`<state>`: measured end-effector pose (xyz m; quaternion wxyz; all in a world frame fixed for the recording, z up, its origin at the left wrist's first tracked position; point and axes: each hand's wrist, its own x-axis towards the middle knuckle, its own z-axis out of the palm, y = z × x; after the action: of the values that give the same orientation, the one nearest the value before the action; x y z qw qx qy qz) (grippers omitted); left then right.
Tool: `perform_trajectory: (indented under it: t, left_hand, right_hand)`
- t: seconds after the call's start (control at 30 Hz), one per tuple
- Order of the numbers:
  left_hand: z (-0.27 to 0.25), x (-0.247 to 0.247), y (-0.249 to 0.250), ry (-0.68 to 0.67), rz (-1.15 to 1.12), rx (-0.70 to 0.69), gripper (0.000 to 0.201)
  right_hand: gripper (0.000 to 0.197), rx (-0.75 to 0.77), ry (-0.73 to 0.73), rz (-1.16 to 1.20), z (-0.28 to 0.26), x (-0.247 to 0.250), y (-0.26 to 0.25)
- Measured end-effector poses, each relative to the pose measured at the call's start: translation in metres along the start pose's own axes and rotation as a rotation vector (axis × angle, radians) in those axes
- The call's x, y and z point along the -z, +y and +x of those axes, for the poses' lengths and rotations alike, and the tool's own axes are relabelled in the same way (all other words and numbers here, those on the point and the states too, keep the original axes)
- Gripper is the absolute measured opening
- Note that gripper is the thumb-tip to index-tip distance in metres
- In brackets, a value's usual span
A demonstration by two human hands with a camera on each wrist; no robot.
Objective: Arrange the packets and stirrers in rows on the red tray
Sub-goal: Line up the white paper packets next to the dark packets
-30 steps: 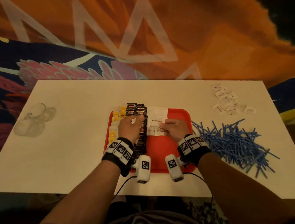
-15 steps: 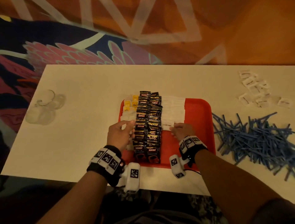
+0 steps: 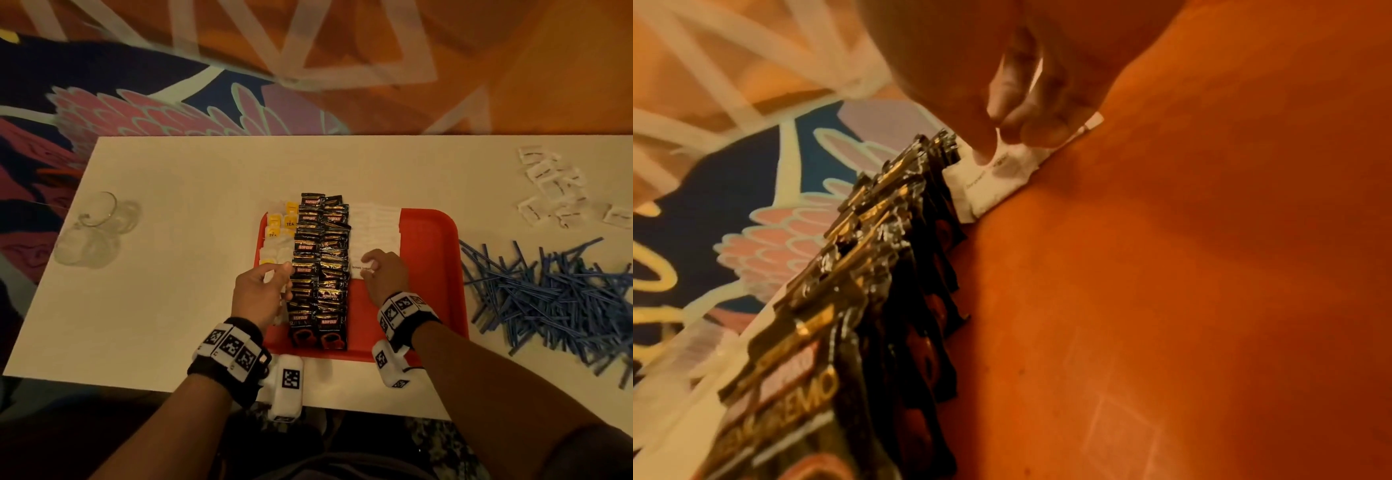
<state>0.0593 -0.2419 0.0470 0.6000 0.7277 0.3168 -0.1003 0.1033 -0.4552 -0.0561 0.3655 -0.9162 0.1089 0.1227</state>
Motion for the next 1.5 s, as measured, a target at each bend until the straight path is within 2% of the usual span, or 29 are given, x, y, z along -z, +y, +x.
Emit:
perform_trajectory:
  t: [0.2,0.37,0.47,0.53,0.63,0.77,0.87,0.97,1.1,1.23,1.37,1.5]
  left_hand:
    - [-0.002,-0.003,0.0,-0.035,-0.017,-0.01,0.028]
    - [-0.012,-0.025,0.018,-0.14,-0.129,0.098,0.054]
    - [-0.02,-0.043,0.032,-0.226,-0.18,0.168,0.069]
    - [-0.026,-0.055,0.041,-0.283,-0.215,0.16,0.074]
    - [-0.036,-0.07,0.053,-0.34,-0.257,0.121,0.075]
    - [-0.047,-0.087,0.067,-0.415,-0.208,0.084,0.078]
    - [-0.057,-0.095,0.075,-0.446,-0.186,0.045,0.076]
    - [-0.061,-0.099,0.077,-0.456,-0.204,0.037,0.071]
    - [-0.061,-0.101,0.073,-0.472,-0.277,0.065,0.05]
    - [-0.062,-0.101,0.069,-0.499,-0.329,0.088,0.054]
    - [-0.057,-0.102,0.069,-0.399,-0.429,0.074,0.019]
    - [-0.061,-0.099,0.073,-0.426,-0.404,0.001,0.027]
  right_hand:
    - [0.025,-0.003,-0.018,0.083,-0.005,0.011,0.0]
    - [0.02,-0.032,-0.014,0.299,-0.019,0.044,-0.017]
    - [0.011,0.04,-0.064,0.364,-0.029,0.07,-0.038]
    - [0.005,0.094,-0.132,0.401,-0.034,0.086,-0.051]
    - [0.008,0.143,-0.178,0.462,-0.043,0.109,-0.066]
    - [0.006,0.173,-0.242,0.469,-0.054,0.133,-0.077]
    - [0.016,0.14,-0.213,0.493,-0.059,0.146,-0.078]
    - [0.019,0.068,-0.155,0.683,-0.062,0.156,-0.076]
    - [0.019,0.03,-0.141,0.845,-0.064,0.169,-0.075]
    - [0.024,-0.026,-0.116,0.89,-0.063,0.173,-0.074]
    - [0.026,-0.025,-0.089,0.874,-0.063,0.177,-0.073]
    - [0.02,-0.026,-0.045,0.89,-0.062,0.177,-0.075]
